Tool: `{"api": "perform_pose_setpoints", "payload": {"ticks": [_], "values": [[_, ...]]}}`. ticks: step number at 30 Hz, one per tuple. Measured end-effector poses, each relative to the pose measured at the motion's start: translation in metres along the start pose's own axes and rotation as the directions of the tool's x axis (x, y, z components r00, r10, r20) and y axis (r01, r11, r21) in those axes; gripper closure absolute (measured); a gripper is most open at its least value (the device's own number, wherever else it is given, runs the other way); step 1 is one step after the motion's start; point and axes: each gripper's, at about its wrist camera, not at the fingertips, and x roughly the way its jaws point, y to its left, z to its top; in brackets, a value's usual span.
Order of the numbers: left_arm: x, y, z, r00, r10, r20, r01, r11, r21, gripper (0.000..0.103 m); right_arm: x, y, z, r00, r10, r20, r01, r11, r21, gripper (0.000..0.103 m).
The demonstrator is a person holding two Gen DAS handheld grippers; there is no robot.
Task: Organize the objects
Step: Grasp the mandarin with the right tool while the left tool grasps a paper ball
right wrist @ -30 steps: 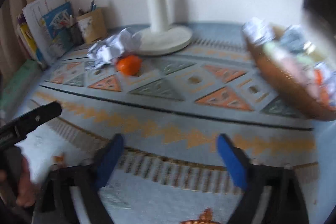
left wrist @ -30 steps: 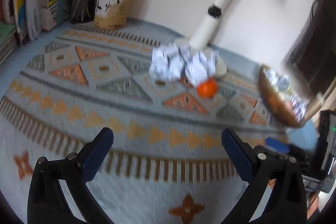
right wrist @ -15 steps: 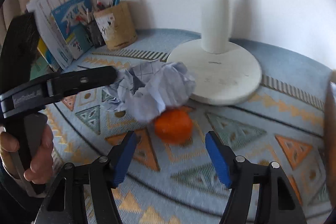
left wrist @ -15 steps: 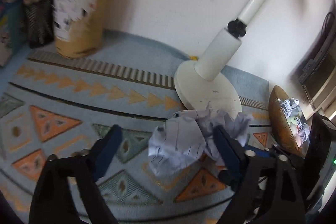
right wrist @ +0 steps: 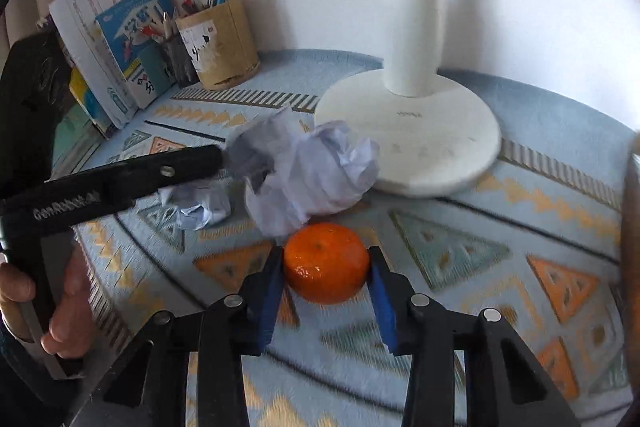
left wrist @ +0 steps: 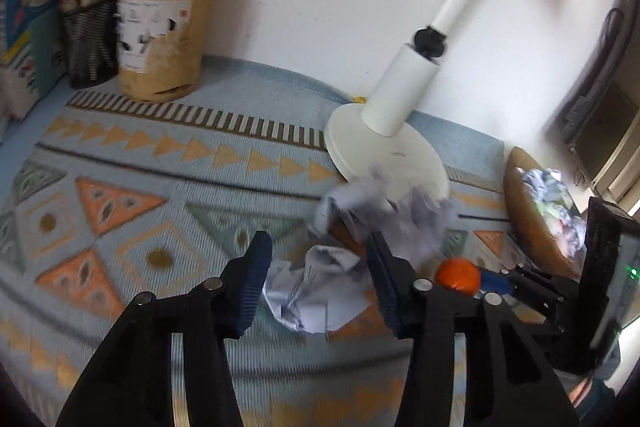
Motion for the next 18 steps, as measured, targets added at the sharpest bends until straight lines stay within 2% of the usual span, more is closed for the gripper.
{"api": "perform_pose_setpoints", "payload": {"ticks": [2, 4, 7, 10, 11, 13, 15, 17, 18], "values": [[-0.017, -0.010, -0.014, 1.000, -0.004, 0.020, 0.003, 1.000, 0.011, 0.060, -0.022, -0.004, -0.015, 1.000, -0.004, 0.016, 0.004, 1.000, 0.010, 0.063], [-0.034, -0.021, -0.031, 0.999, -0.025, 0.031, 0.024, 0.999, 0.026, 0.068, -0.044, -0.008, -0.031, 0.999, 0.004, 0.036, -0.005, 1.000, 0.027, 0.063], [-0.047, -0.027, -0.052, 0.999, -0.035, 0.016, 0.034, 0.999, 0.023, 0.068, -0.078, -0.018, -0.058, 0.998, -0.007, 0.062, 0.004, 0.998, 0.062, 0.063], [-0.047, -0.034, -0.069, 0.999, 0.032, 0.007, -0.033, 0.996, 0.086, 0.068, -0.110, -0.020, -0.083, 0.996, -0.034, 0.088, 0.028, 0.997, 0.067, 0.063], [-0.046, -0.034, -0.071, 0.999, 0.036, -0.006, -0.035, 0.995, 0.098, 0.067, -0.117, -0.020, -0.091, 0.994, -0.058, 0.090, 0.052, 0.997, 0.065, 0.063], [-0.043, -0.035, -0.078, 0.999, 0.038, -0.037, -0.034, 0.994, 0.103, 0.050, -0.125, -0.023, -0.103, 0.994, -0.081, 0.077, 0.076, 0.995, 0.060, 0.063], [-0.042, -0.036, -0.079, 0.998, 0.056, -0.015, -0.054, 0.994, 0.093, 0.017, -0.124, -0.025, -0.114, 0.996, -0.079, 0.047, 0.076, 0.995, 0.056, 0.063], [-0.042, -0.036, -0.073, 0.998, 0.060, 0.025, -0.062, 0.995, 0.079, 0.004, -0.121, -0.028, -0.120, 0.997, -0.074, 0.034, 0.072, 0.995, 0.069, 0.063], [-0.040, -0.037, -0.069, 0.997, 0.069, 0.028, -0.071, 0.994, 0.084, 0.002, -0.118, -0.032, -0.123, 0.998, -0.065, 0.020, 0.063, 0.995, 0.078, 0.063]]}}
